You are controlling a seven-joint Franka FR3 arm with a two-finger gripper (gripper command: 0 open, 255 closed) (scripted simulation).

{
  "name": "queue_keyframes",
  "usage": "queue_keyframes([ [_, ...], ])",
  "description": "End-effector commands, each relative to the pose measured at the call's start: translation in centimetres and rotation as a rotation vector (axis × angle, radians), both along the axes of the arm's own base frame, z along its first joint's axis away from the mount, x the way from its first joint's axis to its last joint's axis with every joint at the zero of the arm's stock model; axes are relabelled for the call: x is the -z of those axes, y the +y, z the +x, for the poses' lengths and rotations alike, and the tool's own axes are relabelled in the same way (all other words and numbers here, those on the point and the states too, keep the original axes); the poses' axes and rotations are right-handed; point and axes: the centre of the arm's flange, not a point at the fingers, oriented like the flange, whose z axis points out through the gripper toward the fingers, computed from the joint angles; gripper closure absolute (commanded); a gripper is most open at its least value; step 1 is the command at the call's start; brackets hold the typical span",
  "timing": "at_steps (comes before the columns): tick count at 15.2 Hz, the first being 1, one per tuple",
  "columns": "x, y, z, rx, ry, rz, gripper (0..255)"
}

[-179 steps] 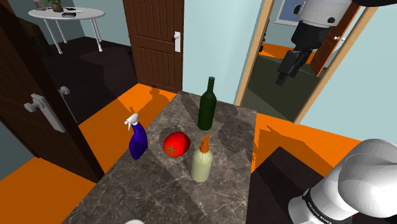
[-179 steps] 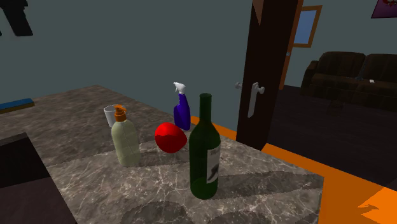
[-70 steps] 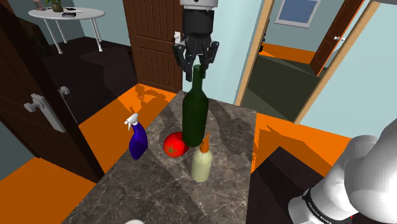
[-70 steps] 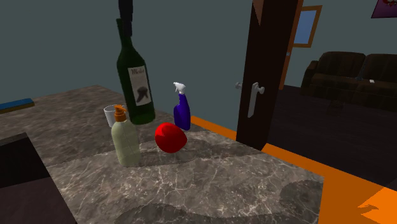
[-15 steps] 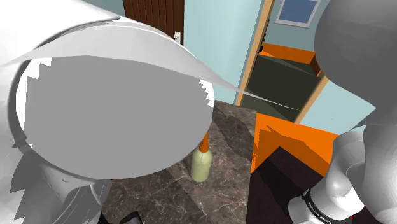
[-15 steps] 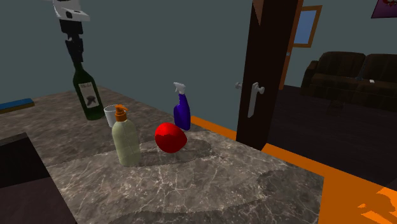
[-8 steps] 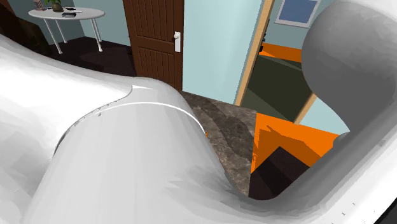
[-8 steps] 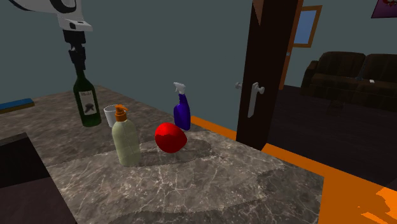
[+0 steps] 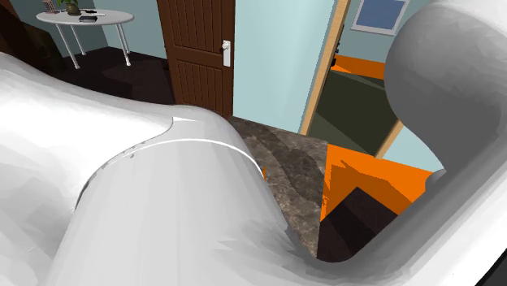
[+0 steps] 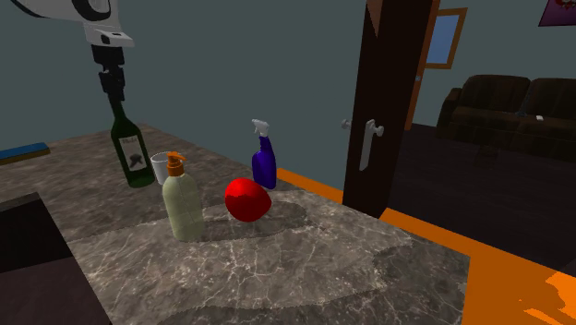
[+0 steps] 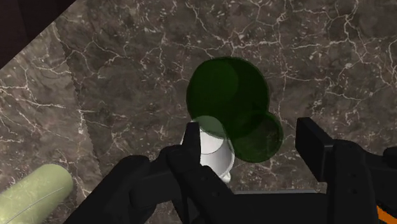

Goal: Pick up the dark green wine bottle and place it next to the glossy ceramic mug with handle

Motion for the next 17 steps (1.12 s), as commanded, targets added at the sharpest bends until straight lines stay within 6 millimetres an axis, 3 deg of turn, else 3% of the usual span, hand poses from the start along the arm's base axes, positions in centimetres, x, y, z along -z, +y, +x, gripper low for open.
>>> queue_keyframes([
  [1,0.0,0.0,0.0,0.0,0.0,0.0,0],
  [5,0.0,0.0,0.0,0.0,0.0,0.0,0],
  [9,-5.0,-0.2,0.5,0.0,0.0,0.0,0],
  [17,-5.0,-0.2,0.5,0.0,0.0,0.0,0],
])
